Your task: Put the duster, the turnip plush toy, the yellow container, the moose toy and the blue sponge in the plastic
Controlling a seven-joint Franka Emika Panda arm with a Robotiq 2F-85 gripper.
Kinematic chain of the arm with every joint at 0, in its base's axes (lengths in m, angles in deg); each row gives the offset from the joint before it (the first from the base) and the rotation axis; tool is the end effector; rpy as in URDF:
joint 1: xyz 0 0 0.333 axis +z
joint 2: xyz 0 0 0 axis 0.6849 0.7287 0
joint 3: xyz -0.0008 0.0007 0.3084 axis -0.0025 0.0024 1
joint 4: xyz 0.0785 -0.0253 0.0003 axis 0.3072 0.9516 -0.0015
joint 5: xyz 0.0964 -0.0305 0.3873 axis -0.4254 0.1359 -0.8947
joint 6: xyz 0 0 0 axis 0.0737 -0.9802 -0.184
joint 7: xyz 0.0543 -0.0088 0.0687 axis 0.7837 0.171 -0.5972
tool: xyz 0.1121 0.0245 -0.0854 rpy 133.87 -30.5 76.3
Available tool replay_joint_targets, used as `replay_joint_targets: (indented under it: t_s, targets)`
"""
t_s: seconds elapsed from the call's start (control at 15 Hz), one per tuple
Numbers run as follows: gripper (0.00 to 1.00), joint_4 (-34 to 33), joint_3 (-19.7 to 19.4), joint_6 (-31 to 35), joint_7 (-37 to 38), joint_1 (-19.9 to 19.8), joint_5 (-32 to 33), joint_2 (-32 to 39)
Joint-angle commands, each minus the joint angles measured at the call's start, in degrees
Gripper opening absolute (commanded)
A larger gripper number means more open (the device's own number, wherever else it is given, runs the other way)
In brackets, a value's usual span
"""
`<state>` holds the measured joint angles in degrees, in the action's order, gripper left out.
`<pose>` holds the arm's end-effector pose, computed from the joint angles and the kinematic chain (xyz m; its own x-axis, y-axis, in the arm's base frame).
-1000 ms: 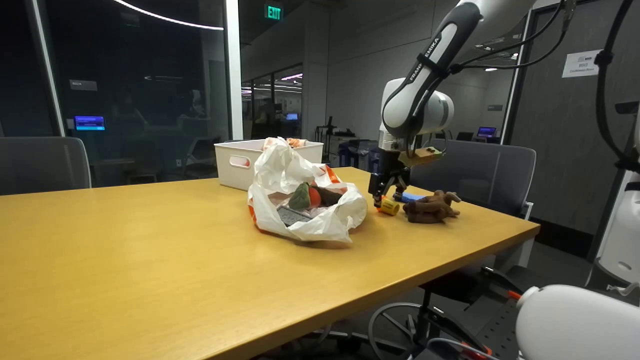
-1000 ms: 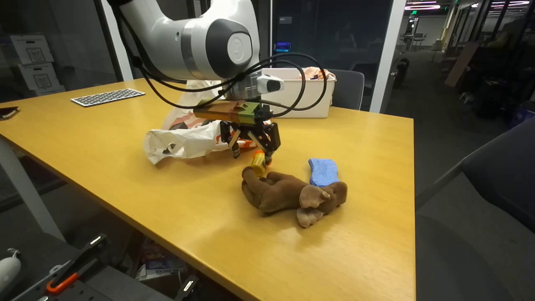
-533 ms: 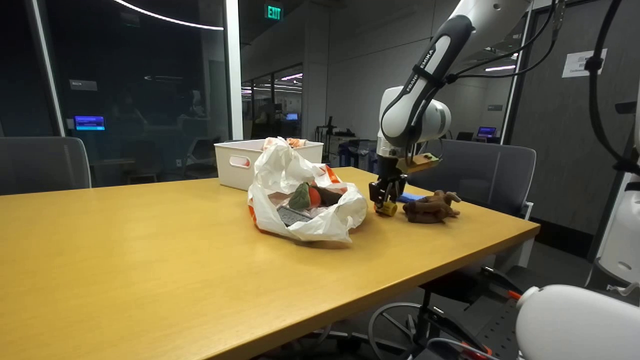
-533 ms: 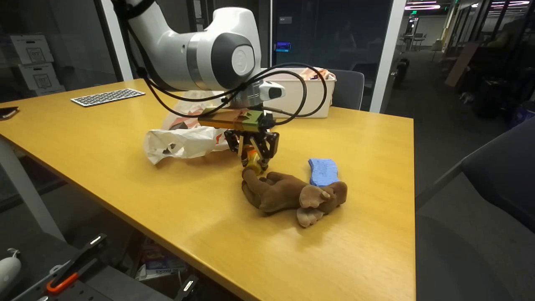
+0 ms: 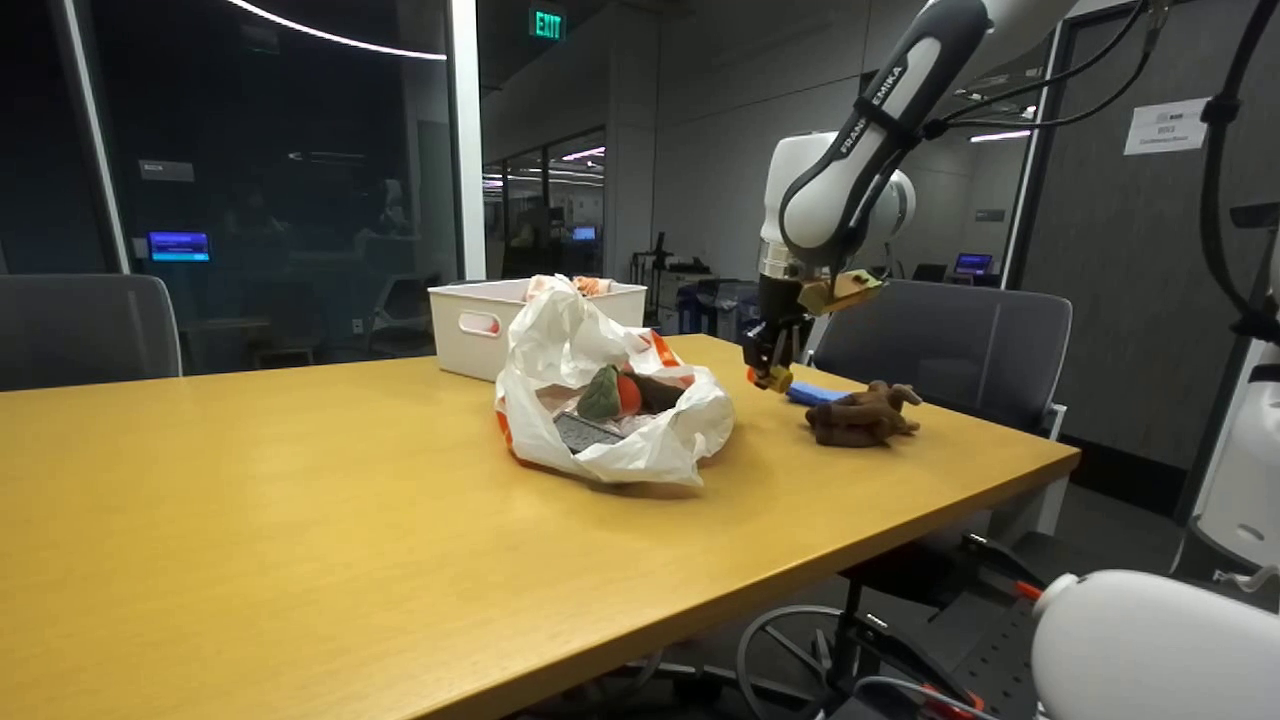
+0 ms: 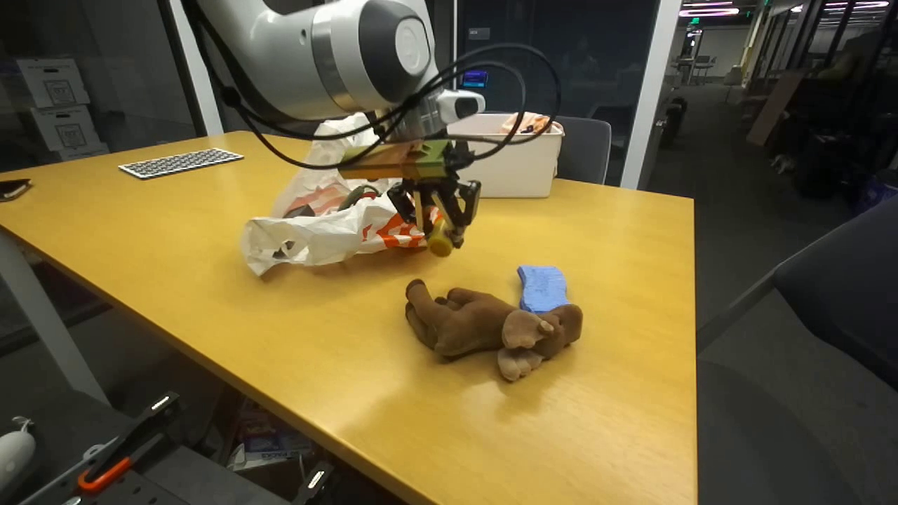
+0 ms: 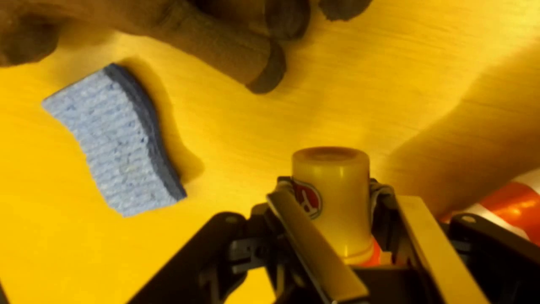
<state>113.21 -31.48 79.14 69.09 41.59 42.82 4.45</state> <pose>0.5125 -0.0634 0.2431 0.9780 0.0722 0.1956 0.0376 -0.9839 0.1750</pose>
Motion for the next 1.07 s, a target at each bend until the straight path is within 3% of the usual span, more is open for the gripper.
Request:
replay_joint_targets:
  t_s: [0.0,0.27,0.6,1.0]
  targets:
    - [0.19,6.0,2.2,1.8,-0.4,0.9,2.9,-13.5]
    - [0.19,7.4,7.1,2.8,-6.7,5.0,-4.1,-20.2]
    - [0.19,4.1,9.7,3.3,-15.0,12.9,-14.3,-13.0]
    - [0.19,-1.6,12.6,1.9,-12.9,11.3,-7.9,-0.8]
